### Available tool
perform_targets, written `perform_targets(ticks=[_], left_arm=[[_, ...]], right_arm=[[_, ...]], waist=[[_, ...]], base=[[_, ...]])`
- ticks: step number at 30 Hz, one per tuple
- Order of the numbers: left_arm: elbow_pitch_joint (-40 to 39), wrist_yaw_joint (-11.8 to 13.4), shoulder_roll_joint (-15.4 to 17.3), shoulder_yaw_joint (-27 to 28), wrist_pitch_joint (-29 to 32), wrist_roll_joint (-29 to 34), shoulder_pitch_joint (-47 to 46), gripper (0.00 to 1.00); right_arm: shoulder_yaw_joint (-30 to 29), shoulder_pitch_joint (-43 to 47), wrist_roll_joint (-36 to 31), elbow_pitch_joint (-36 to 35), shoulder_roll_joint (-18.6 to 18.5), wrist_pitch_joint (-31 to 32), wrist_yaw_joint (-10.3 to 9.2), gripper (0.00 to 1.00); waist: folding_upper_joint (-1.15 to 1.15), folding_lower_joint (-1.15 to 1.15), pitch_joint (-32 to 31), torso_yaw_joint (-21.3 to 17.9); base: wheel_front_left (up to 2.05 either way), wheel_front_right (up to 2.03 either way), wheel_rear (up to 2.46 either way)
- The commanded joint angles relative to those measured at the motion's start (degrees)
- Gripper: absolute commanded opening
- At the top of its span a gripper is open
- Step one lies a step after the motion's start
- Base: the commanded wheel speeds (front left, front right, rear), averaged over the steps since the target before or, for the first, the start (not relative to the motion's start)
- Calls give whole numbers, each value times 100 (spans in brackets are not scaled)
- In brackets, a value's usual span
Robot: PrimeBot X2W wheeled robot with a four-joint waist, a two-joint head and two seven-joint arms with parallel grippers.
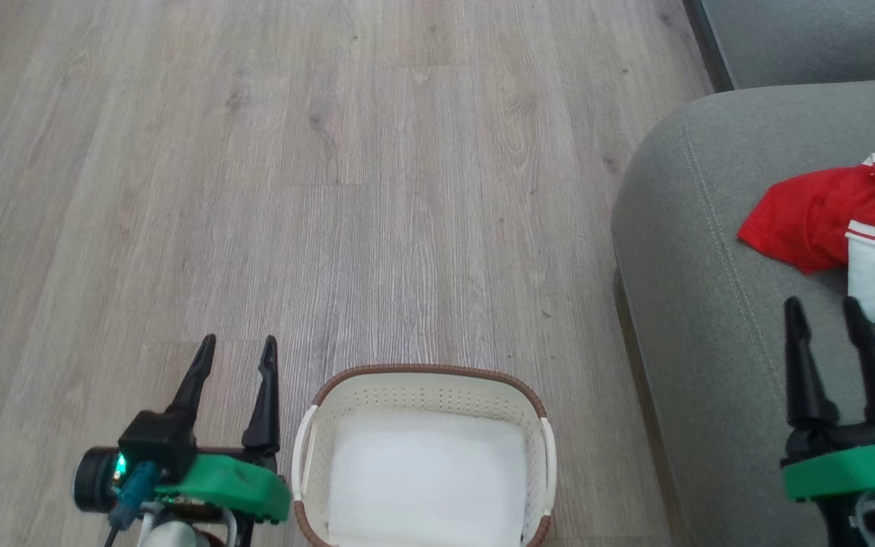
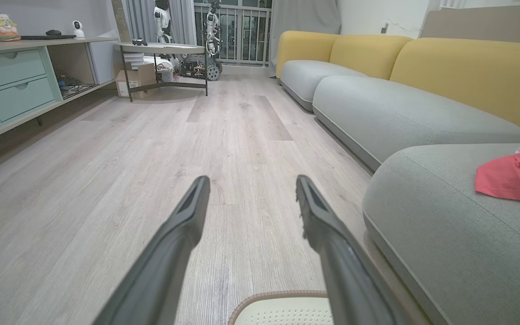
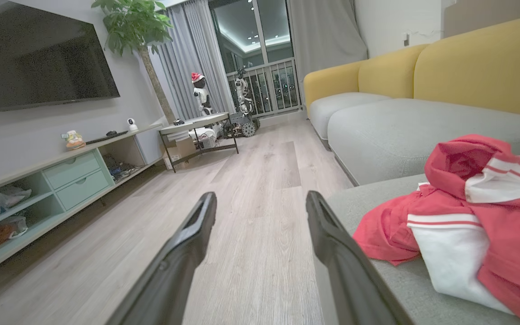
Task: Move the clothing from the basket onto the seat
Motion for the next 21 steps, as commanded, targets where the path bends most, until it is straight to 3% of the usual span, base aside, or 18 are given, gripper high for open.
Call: perform_targets(ticks=[1,21], left_arm=[[-157,-59,-34,291,-71,103,-170,100],[-122,-187,-216,521,-71,340,-197,100]], right_arm=[[179,-119,-57,-90,-193,-52,-1,100],[391,-162,-54,142,-243,-52,-1,100]], waist=[[0,0,2,0],[0,0,-7,-28]], base=[[0,0,0],[0,0,0]])
